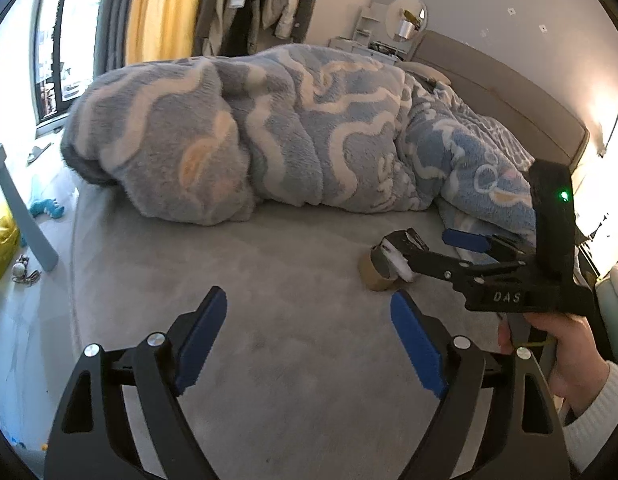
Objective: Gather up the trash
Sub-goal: 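Grasp the black Face tissue pack with the right tool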
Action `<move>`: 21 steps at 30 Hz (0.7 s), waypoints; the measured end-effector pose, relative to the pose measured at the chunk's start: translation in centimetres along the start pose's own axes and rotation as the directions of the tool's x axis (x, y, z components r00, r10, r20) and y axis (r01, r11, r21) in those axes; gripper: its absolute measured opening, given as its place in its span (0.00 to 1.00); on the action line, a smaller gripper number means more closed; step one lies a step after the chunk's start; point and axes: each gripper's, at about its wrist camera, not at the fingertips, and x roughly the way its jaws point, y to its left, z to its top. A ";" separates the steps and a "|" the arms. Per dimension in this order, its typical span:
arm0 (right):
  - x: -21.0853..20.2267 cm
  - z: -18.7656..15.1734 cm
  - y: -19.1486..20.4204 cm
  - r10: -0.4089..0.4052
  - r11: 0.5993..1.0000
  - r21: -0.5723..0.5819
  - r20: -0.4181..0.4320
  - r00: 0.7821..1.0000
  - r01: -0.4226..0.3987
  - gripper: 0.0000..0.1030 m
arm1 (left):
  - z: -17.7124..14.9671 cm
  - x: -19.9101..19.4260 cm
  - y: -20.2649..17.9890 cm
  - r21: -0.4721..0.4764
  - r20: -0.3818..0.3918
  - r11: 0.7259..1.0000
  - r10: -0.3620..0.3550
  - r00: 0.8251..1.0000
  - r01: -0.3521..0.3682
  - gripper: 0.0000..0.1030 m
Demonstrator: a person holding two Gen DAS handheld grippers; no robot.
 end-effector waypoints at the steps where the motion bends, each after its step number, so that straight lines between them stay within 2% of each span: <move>1: 0.3 0.1 -0.3 0.004 1.000 0.004 -0.005 1.000 -0.004 0.95 | 0.2 0.5 -0.2 0.005 -0.006 1.000 -0.006 1.000 0.006 0.84; 7: 2.8 0.3 -2.8 0.033 0.999 0.043 -0.060 0.998 -0.031 0.95 | 1.0 2.8 -0.8 0.020 -0.023 0.999 -0.027 0.999 0.028 0.84; 12: 4.2 -0.2 -4.2 0.106 0.990 0.108 -0.096 0.990 -0.095 0.95 | 0.5 4.9 -1.3 0.028 -0.063 0.999 -0.044 0.997 0.046 0.84; 19: 5.0 -0.7 -3.7 0.089 0.994 0.070 -0.115 0.989 -0.081 0.95 | -0.3 6.6 -2.6 0.052 -0.112 0.996 -0.071 0.991 0.077 0.84; 20: 4.9 -0.7 -3.7 0.091 0.994 0.074 -0.112 0.990 -0.083 0.93 | -0.3 6.8 -2.9 0.058 -0.117 0.995 -0.075 0.990 0.082 0.84; 21: 4.9 -0.6 -3.9 0.089 0.993 0.082 -0.109 0.990 -0.080 0.83 | -0.4 7.0 -3.0 0.061 -0.119 0.994 -0.078 0.990 0.086 0.84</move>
